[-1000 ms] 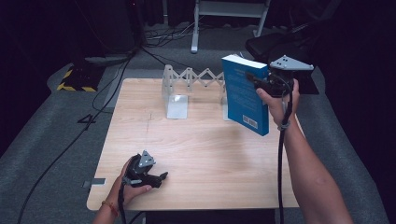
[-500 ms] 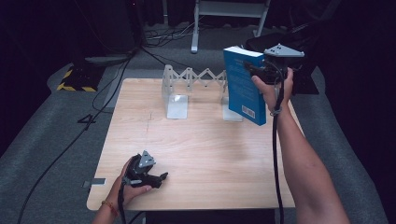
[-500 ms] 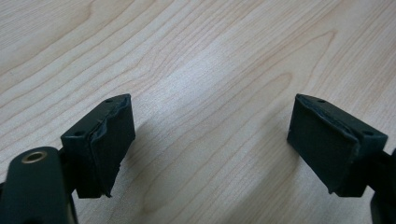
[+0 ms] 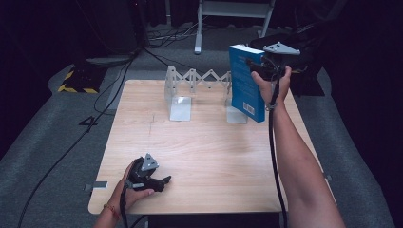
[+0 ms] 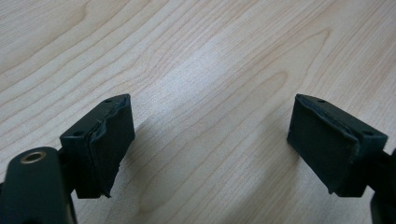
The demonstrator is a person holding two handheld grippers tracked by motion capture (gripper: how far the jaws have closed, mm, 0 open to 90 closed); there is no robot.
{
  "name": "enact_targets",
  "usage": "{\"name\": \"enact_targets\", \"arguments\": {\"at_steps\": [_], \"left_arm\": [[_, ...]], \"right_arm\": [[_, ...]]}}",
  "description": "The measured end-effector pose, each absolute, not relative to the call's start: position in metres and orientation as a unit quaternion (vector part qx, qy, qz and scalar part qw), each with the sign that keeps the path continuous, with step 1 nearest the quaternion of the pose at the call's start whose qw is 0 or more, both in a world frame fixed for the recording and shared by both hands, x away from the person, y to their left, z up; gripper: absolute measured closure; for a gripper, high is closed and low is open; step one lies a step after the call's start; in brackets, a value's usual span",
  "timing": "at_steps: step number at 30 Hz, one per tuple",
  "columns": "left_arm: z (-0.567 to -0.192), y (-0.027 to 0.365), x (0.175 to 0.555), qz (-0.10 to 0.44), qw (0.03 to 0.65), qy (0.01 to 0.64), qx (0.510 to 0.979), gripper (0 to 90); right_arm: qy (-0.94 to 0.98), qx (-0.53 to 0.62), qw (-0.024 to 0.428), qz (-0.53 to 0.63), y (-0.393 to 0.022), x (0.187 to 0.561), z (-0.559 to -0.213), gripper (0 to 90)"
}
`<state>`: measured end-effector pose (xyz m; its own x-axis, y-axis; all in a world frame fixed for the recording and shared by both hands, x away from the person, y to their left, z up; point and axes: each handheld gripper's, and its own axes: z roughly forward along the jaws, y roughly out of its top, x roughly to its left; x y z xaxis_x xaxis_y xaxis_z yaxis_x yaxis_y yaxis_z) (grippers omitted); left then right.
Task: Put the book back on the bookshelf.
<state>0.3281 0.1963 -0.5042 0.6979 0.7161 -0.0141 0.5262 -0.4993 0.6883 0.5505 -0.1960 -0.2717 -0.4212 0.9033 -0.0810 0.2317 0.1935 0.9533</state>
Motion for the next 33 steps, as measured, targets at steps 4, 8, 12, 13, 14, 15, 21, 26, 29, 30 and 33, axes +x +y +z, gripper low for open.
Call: {"name": "enact_targets", "arguments": {"at_steps": [4, 8, 12, 13, 14, 15, 21, 26, 29, 30, 33], "left_arm": [[-0.504, 0.196, 0.327, 0.135, 0.346, 0.362, 0.855, 15.2], [-0.504, 0.196, 0.327, 0.134, 0.347, 0.359, 0.856, 15.2], [-0.504, 0.197, 0.326, 0.133, 0.347, 0.353, 0.859, 15.2], [-0.504, 0.197, 0.326, 0.134, 0.346, 0.351, 0.86, 15.2], [-0.504, 0.197, 0.326, 0.135, 0.345, 0.35, 0.86, 15.1], [-0.504, 0.197, 0.326, 0.134, 0.345, 0.349, 0.861, 15.1], [-0.504, 0.197, 0.326, 0.131, 0.347, 0.348, 0.861, 15.2], [-0.504, 0.197, 0.326, 0.129, 0.346, 0.348, 0.862, 15.0], [-0.504, 0.197, 0.326, 0.13, 0.346, 0.347, 0.862, 15.1], [-0.504, 0.196, 0.326, 0.13, 0.348, 0.345, 0.862, 15.1], [-0.504, 0.196, 0.326, 0.13, 0.349, 0.345, 0.862, 15.2]], "right_arm": [[0.686, 0.416, 0.348, 0.486, -0.191, 0.555, -0.278, 61.6], [0.683, 0.417, 0.353, 0.485, -0.181, 0.558, -0.288, 61.6], [0.68, 0.412, 0.356, 0.491, -0.178, 0.559, -0.298, 61.5], [0.68, 0.409, 0.358, 0.492, -0.178, 0.559, -0.3, 61.5], [0.678, 0.406, 0.36, 0.496, -0.179, 0.558, -0.302, 61.5], [0.679, 0.406, 0.358, 0.496, -0.18, 0.558, -0.304, 61.5], [0.675, 0.401, 0.356, 0.506, -0.192, 0.556, -0.325, 61.4], [0.676, 0.393, 0.358, 0.511, -0.196, 0.551, -0.327, 61.4], [0.675, 0.389, 0.361, 0.513, -0.199, 0.548, -0.329, 61.3], [0.674, 0.389, 0.363, 0.512, -0.2, 0.547, -0.329, 61.2], [0.673, 0.388, 0.364, 0.513, -0.204, 0.542, -0.331, 61.1]]}}
